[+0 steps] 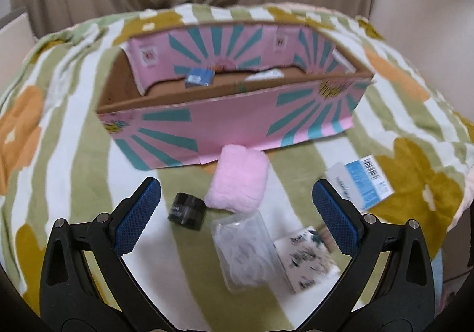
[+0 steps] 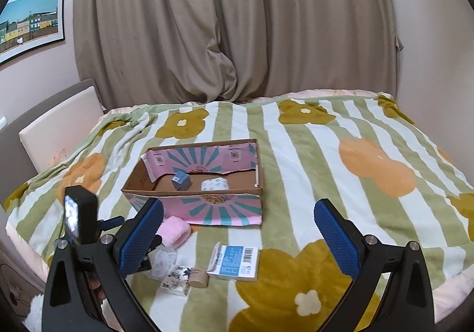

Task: Organize objects
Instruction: 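Lower the left gripper onto the pink fluffy pouf and close on it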

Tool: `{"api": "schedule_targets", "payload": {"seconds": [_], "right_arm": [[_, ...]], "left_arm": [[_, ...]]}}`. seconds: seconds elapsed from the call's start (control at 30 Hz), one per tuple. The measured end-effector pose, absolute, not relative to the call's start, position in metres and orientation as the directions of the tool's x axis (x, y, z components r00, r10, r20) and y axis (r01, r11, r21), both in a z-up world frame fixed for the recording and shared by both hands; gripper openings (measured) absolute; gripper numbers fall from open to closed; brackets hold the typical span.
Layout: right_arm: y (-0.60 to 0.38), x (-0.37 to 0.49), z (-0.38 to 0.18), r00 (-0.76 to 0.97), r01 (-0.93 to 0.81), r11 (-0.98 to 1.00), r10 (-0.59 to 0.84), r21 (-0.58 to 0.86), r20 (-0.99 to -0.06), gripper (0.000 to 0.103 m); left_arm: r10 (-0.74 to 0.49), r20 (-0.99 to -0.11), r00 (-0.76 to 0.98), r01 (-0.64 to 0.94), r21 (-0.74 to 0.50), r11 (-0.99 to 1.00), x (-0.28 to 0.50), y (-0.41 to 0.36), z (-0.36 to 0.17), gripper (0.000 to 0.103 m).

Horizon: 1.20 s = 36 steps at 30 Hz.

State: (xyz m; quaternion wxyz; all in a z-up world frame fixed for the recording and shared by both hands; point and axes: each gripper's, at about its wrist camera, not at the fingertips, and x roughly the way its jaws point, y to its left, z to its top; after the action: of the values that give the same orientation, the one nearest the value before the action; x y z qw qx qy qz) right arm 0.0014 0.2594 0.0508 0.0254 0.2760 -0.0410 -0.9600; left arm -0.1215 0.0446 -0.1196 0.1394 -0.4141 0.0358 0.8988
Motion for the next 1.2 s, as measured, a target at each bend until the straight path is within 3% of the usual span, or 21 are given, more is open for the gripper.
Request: {"api": "schedule_targets", "payload": {"seconds": [0.1, 0.3, 0.47, 0.53, 0.57, 0.93, 1.2], "right_arm": [[0.265, 0.001, 0.049, -0.842, 0.012, -0.995, -0.062, 0.097, -0.536, 0.102], [0.273, -0.001, 0.045, -0.833, -0.008, -0.995, -0.046, 0.095, -0.551, 0.102], [0.272, -0.003, 0.044, -0.828, -0.013, -0.996, -0.04, 0.09, -0.559, 0.102], [0.27, -0.004, 0.044, -0.827, -0.009, -0.996, -0.043, 0.09, -0.56, 0.102], [0.269, -0.005, 0.043, -0.826, -0.007, -0.996, -0.045, 0.089, -0.562, 0.102], [0.264, -0.009, 0.038, -0.817, 0.006, -0.996, -0.057, 0.091, -0.574, 0.102], [0.263, -0.01, 0.037, -0.814, 0.009, -0.995, -0.062, 0.095, -0.578, 0.102]], "left_arm": [[0.192, -0.783, -0.592, -0.292, -0.014, -0.956, -0.136, 0.052, -0.136, 0.094], [0.171, -0.811, -0.559, -0.297, 0.003, -0.955, -0.155, 0.059, -0.159, 0.092], [0.168, -0.836, -0.522, -0.307, 0.0, -0.952, -0.166, 0.062, -0.173, 0.07], [0.177, -0.847, -0.502, -0.311, -0.015, -0.95, -0.17, 0.063, -0.179, 0.052], [0.181, -0.853, -0.49, -0.315, -0.02, -0.949, -0.171, 0.064, -0.182, 0.049], [0.217, -0.823, -0.525, -0.332, -0.037, -0.942, -0.163, 0.062, -0.163, 0.042], [0.269, -0.75, -0.604, -0.342, -0.061, -0.938, -0.144, 0.059, -0.113, 0.042]]}}
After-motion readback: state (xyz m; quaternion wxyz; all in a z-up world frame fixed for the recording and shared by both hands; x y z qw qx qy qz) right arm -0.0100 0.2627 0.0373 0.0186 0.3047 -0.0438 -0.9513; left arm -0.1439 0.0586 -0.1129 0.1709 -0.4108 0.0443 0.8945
